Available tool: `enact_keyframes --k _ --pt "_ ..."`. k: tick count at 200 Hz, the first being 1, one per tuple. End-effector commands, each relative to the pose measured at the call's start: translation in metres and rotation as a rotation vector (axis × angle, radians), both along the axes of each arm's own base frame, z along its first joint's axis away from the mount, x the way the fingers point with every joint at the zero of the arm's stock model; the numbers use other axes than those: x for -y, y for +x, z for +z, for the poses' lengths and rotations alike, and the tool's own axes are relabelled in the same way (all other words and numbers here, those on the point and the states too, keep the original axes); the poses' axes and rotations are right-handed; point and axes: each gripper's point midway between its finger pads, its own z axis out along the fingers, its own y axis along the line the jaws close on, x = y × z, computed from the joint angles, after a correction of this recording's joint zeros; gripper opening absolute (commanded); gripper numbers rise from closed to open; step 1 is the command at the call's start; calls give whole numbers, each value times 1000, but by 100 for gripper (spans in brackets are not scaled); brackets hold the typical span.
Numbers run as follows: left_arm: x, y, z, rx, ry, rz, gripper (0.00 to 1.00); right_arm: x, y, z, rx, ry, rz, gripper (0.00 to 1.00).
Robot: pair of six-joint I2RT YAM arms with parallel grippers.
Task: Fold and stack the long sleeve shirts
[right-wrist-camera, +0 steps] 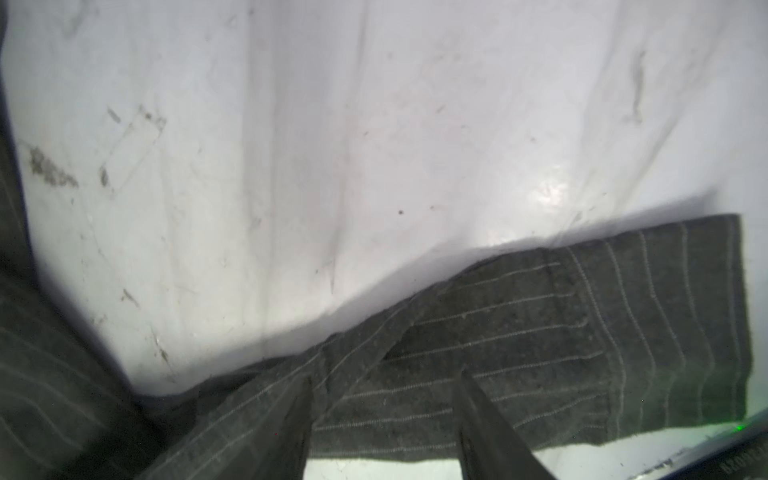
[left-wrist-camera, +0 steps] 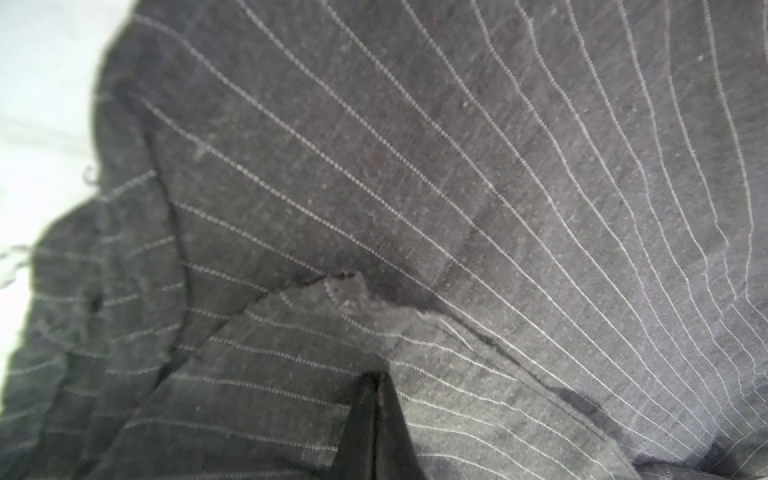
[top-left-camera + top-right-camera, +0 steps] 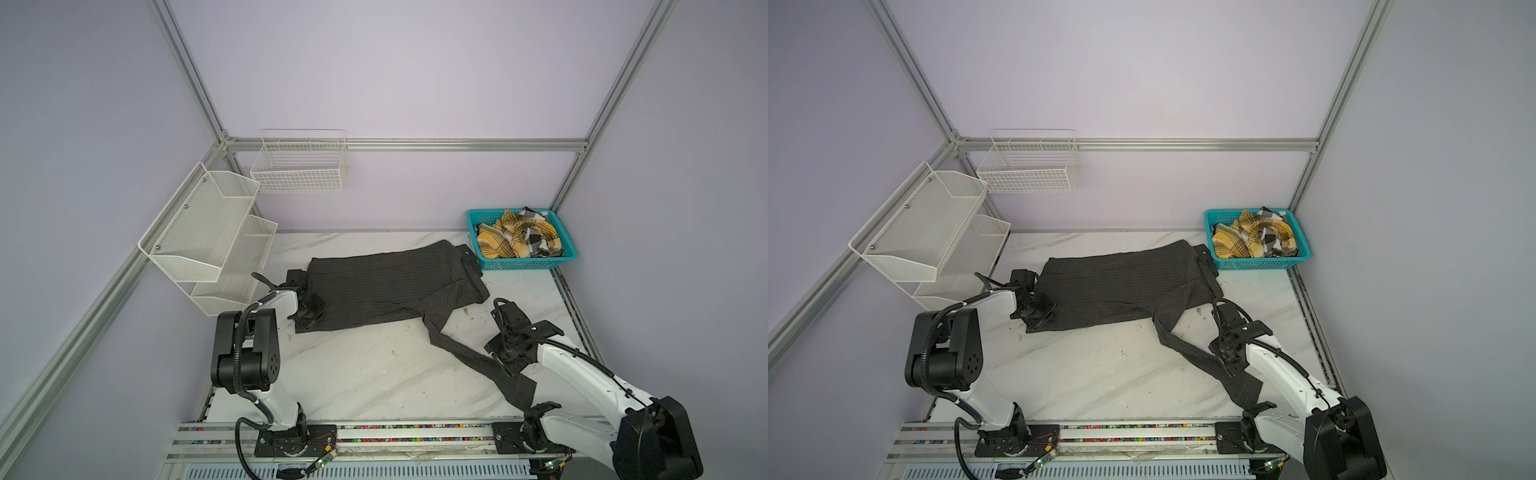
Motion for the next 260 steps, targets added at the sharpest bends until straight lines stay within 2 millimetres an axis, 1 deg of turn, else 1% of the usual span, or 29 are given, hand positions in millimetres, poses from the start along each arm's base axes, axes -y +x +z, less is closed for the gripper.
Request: enact_keyframes --k 1,30,45,70,92,109,117,122,136,141,149,162,172,181,192,203,224,240,251,260 --pt "-6 -9 1 -40 25 -14 1 12 6 -10 -11 -28 -86 52" --pt "-17 -17 -2 -70 36 9 0 17 13 -19 -32 -44 -81 51" --pt "-23 -23 -4 -81 33 29 0 22 16 -20 -28 -60 -83 46" --pt "-31 -29 -3 -84 26 59 0 29 21 -28 -29 -53 -77 29" --pt "-31 -27 2 -67 13 64 0 40 27 -32 -40 -107 -56 8" --pt "-30 -25 6 -54 5 70 0 43 34 -29 -36 -126 -37 0" --pt "-29 -23 8 -48 0 71 0 40 39 -25 -24 -116 -24 0" --pt "-28 -22 9 -45 -6 69 0 39 41 -23 -19 -110 -22 3" --pt "-24 -20 12 -36 -28 63 2 40 44 -11 -2 -123 -5 13" --pt "-23 -18 13 -30 -39 59 3 40 43 -7 2 -125 0 20" --pt "-19 -16 16 -22 -55 53 5 42 39 -2 4 -129 1 30" --pt "-13 -12 23 2 -82 41 9 43 30 5 -2 -130 3 43" --pt "-9 -7 33 31 -92 29 13 42 20 7 -20 -120 2 50" --pt "-6 -3 44 66 -83 12 17 37 12 8 -29 -89 3 54" --pt "-3 2 59 113 -59 -22 22 29 5 6 -43 -36 1 56" --pt "2 6 75 161 -36 -61 25 19 -2 0 -63 13 2 56" --pt "13 11 99 230 -11 -119 26 3 -11 -15 -102 77 4 57" --pt "19 13 113 262 8 -160 26 -6 -12 -29 -117 117 -10 56" --pt "23 14 121 278 19 -186 26 -8 -7 -33 -115 120 -19 56" --pt "25 15 127 285 30 -203 26 -6 1 -31 -97 101 -20 51"
